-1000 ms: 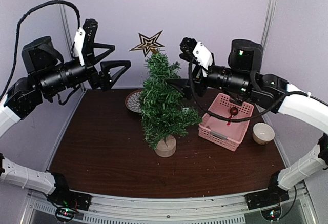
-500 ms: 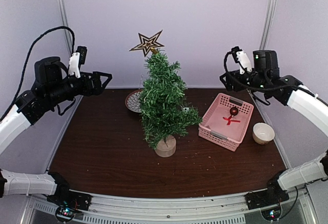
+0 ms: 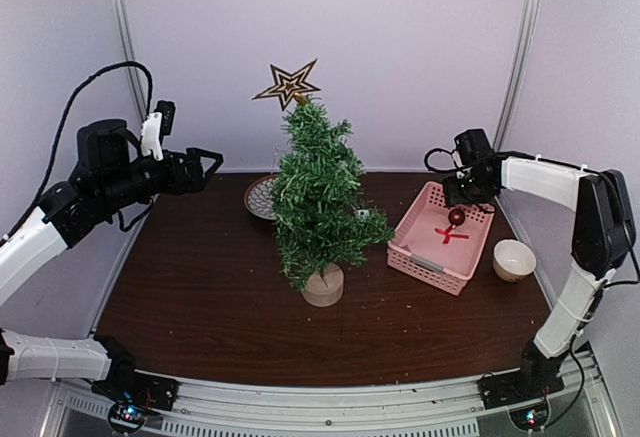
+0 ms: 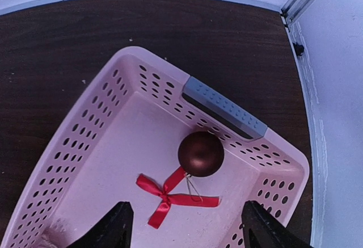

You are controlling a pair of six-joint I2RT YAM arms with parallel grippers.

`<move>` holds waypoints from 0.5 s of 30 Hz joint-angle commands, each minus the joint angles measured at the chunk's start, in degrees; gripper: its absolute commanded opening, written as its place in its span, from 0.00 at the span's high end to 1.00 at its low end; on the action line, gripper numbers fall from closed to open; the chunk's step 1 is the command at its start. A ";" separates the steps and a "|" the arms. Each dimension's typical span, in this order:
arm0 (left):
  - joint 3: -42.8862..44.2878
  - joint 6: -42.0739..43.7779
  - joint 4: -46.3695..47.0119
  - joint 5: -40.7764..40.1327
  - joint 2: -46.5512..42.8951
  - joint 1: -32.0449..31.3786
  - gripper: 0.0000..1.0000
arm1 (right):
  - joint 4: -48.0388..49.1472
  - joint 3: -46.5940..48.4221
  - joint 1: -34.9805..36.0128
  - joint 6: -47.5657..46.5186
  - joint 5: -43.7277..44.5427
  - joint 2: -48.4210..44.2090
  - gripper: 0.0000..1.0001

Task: Decorate the small christmas tree

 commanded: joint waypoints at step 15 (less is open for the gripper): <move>-2.66 -0.19 6.42 -1.46 -0.70 0.35 0.04 | 0.33 8.50 -3.82 2.73 4.28 15.80 0.33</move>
